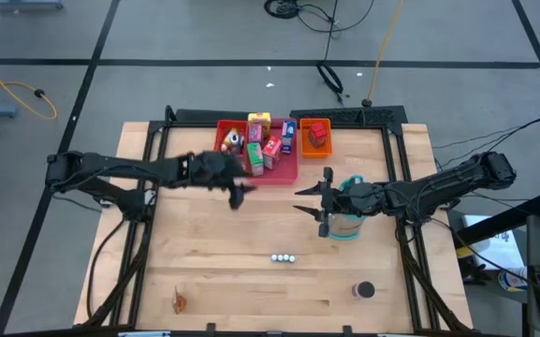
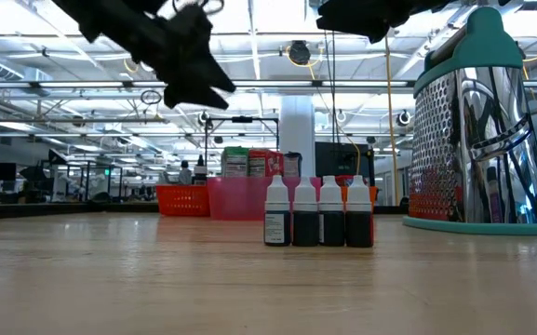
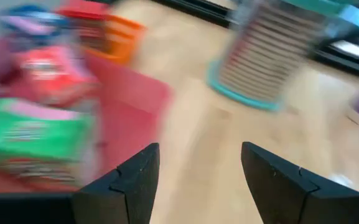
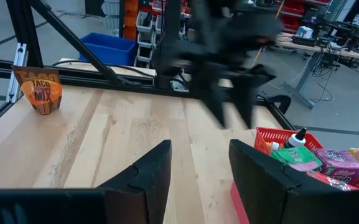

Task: Pick & Place Kitchen Items
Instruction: Put the small black food coloring bottle into the red bin

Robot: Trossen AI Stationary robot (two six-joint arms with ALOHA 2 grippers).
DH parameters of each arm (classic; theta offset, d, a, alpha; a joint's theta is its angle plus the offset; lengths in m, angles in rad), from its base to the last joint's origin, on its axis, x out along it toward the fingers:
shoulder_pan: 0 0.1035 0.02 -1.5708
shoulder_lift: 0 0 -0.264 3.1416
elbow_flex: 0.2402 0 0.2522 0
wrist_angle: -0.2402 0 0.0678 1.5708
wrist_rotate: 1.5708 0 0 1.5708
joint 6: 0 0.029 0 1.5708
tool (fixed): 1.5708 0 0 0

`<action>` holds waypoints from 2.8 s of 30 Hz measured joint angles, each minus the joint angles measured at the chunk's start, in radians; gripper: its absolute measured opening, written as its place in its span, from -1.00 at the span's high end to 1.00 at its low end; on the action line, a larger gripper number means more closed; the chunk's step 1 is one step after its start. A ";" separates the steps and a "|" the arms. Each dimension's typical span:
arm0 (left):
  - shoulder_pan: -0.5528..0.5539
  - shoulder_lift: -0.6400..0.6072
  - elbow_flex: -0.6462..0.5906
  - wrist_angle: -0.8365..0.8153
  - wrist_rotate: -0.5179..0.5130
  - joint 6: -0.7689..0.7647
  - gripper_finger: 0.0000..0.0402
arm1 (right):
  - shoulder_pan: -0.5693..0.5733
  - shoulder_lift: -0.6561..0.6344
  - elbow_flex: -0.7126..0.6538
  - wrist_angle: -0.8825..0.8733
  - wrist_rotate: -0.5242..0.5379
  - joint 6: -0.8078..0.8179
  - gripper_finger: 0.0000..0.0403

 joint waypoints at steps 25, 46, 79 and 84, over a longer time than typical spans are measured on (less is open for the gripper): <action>-0.583 0.387 0.000 0.431 -0.215 0.009 -0.13 | 0.000 0.000 0.000 0.007 0.000 0.000 0.23; -0.552 0.631 0.000 0.636 -0.258 -0.049 -0.13 | 0.000 0.000 0.000 0.005 -0.001 0.000 0.23; -0.533 0.732 0.001 0.754 -0.211 -0.034 0.53 | 0.000 0.000 0.000 -0.005 -0.001 -0.001 0.23; -0.525 0.731 0.001 0.758 -0.169 -0.024 0.83 | 0.000 0.000 0.000 -0.008 0.000 0.000 0.23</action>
